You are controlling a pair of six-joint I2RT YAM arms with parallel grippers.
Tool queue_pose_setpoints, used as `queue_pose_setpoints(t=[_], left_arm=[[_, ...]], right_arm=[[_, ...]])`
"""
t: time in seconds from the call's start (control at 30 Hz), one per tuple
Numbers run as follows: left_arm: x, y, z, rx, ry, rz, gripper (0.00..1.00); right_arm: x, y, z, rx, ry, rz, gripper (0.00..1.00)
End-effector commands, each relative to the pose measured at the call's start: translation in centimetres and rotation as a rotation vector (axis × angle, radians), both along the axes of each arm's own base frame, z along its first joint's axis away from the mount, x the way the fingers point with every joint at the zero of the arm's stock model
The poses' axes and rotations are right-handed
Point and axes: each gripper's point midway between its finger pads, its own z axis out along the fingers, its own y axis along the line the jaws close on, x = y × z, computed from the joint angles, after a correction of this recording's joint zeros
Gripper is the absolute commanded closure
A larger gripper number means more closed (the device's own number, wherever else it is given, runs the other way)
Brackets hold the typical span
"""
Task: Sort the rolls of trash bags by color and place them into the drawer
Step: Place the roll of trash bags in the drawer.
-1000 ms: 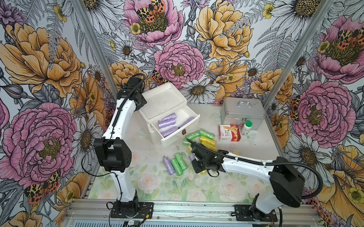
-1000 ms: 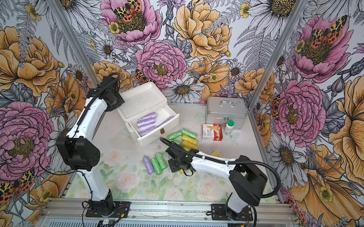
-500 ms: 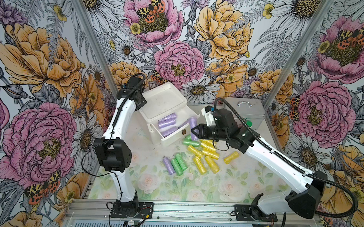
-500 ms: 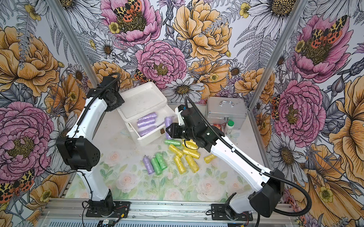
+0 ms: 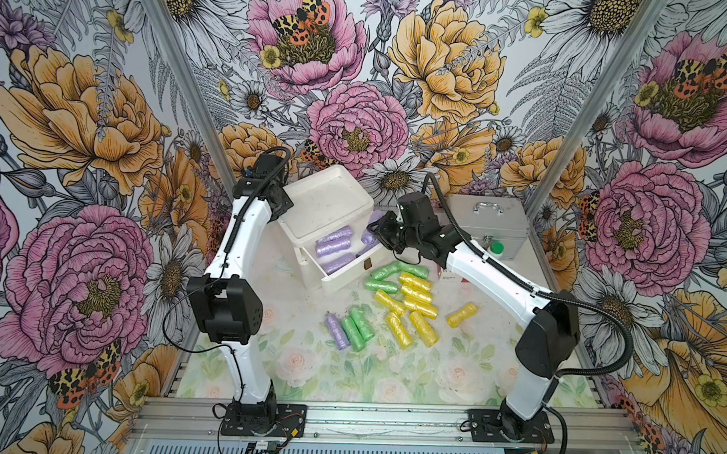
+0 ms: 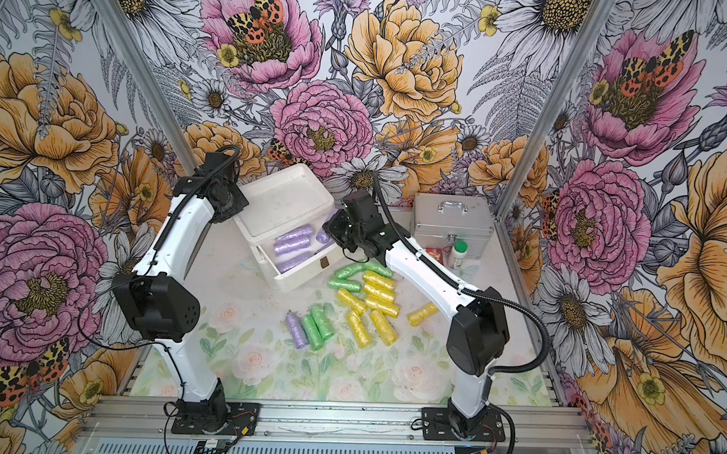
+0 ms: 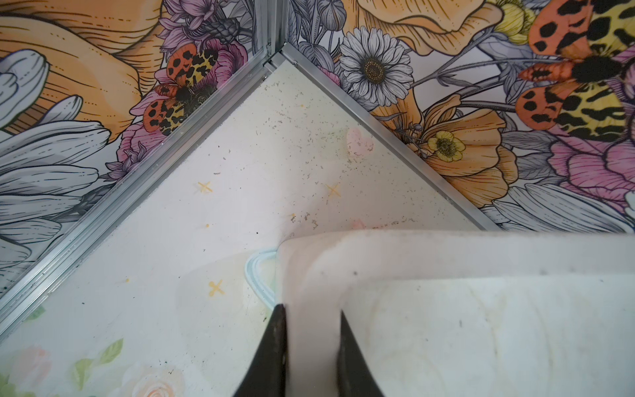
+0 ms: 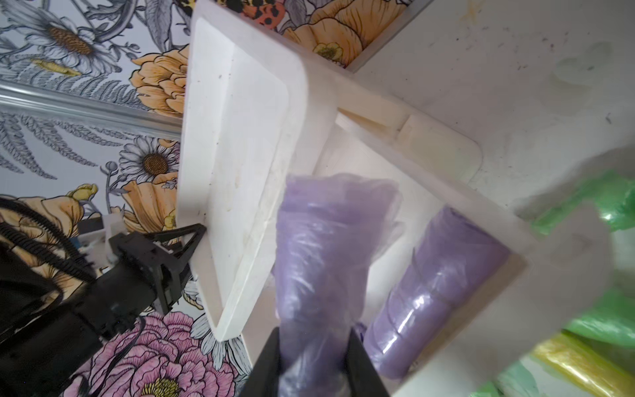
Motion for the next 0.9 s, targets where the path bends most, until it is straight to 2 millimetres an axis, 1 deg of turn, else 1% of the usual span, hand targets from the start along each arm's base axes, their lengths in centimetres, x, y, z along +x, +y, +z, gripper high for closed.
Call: queue_pose_setpoints(t=[0.0,0.23,0.27,0.3,0.37,0.4,0.47,0.6,0.67,0.73,0.8,0.83,0.87], left_arm=[[-1.0,-4.4,-3.1,-0.252,0.097,-0.039,1.00],[-0.9,-4.7,-3.2,-0.259,0.098,-0.043,1.00],[-1.0,-4.7,-3.1,-0.259,0.098,-0.044,1.00],[-1.0,-4.7,-3.2,-0.259,0.101,-0.043,1.00],[-1.0,-4.7,-3.2,-0.258,0.099,-0.044,1.00],[-1.0,-4.7,-3.2,-0.261,0.101,-0.041,1.00],[-0.9,-4.8,-3.3,-0.262,0.100,-0.042,1.00],[-0.8,-4.9,-3.3,-0.264,0.101,-0.044,1.00],[-0.8,-4.9,-3.4,-0.264,0.101,-0.043,1.00],[-0.7,-4.9,-3.5,-0.265,0.105,-0.043,1.00],[-0.6,-5.0,-3.5,-0.266,0.104,-0.045,1.00],[-0.6,-5.0,-3.5,-0.265,0.104,-0.047,1.00],[-0.5,-5.0,-3.5,-0.266,0.104,-0.046,1.00]], right_arm=[[1.6,1.0,3.1,0.126,-0.021,-0.068,0.71],[2.2,1.8,0.7,0.140,0.048,-0.083,0.70],[2.2,1.9,0.4,0.140,0.057,-0.080,0.67],[2.2,2.0,0.2,0.140,0.062,-0.075,0.62],[2.0,2.2,0.0,0.140,0.070,-0.061,0.44],[2.0,2.3,0.0,0.138,0.066,-0.051,0.38],[1.7,2.2,-0.1,0.128,0.060,-0.040,0.34],[0.7,1.1,0.2,0.082,0.014,-0.028,0.32],[-0.1,0.5,1.2,0.043,-0.051,-0.002,0.31],[-1.3,0.5,2.5,-0.009,-0.145,0.058,0.32],[-3.1,0.9,3.6,-0.077,-0.254,0.151,0.33],[-4.4,1.4,4.1,-0.117,-0.315,0.211,0.33],[-5.9,1.9,4.0,-0.160,-0.368,0.272,0.34]])
